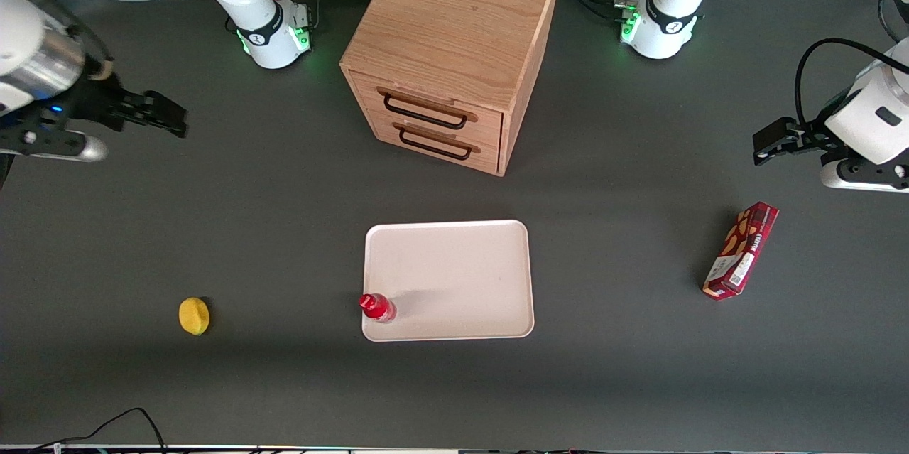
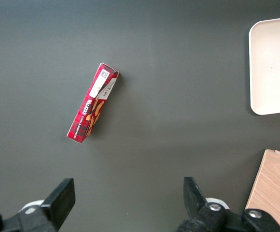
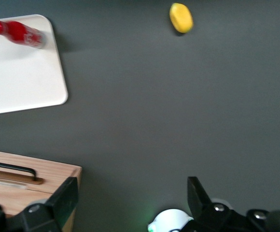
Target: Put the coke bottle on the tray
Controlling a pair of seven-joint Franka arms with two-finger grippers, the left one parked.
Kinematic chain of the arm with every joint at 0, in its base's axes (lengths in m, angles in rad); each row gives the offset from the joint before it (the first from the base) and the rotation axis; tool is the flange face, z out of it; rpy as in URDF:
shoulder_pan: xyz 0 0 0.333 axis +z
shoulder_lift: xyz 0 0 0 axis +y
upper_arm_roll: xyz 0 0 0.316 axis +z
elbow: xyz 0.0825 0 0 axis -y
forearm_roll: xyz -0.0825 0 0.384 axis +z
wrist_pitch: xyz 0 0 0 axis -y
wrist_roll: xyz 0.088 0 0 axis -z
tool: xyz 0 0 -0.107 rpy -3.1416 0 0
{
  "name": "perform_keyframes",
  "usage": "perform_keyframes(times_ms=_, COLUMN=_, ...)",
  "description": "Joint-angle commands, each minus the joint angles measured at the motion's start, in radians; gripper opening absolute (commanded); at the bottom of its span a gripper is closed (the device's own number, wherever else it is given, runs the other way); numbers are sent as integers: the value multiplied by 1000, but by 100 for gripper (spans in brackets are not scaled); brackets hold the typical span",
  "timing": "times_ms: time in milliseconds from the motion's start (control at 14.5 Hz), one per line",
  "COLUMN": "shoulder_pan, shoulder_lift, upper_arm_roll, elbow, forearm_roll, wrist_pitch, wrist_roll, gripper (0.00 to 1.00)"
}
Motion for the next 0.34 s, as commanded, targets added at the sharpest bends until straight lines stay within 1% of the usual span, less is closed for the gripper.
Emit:
perform_keyframes(times_ms=0, shoulder_pan=5, shoulder_lift=-275, upper_arm_roll=-73, elbow=-430, forearm_roll=27, wrist_pitch=212, wrist_roll=-105, gripper=100)
perform_keyframes(times_ms=69, shoulder_pan=5, shoulder_lift=-320, upper_arm_roll=-75, elbow=-495, forearm_roll=27, wrist_pitch=248, wrist_roll=-107, gripper=100)
perform_keyframes(times_ms=138, shoulder_pan=8, shoulder_lift=-317, upper_arm_roll=-74, elbow=-486, forearm_roll=27, wrist_pitch=247, wrist_roll=-105, gripper=100)
perform_keyframes(times_ms=276, shoulder_pan=11, shoulder_lift=-259, upper_arm_roll=-73, elbow=-402, forearm_roll=27, wrist_pitch=213, wrist_roll=-53, gripper=100)
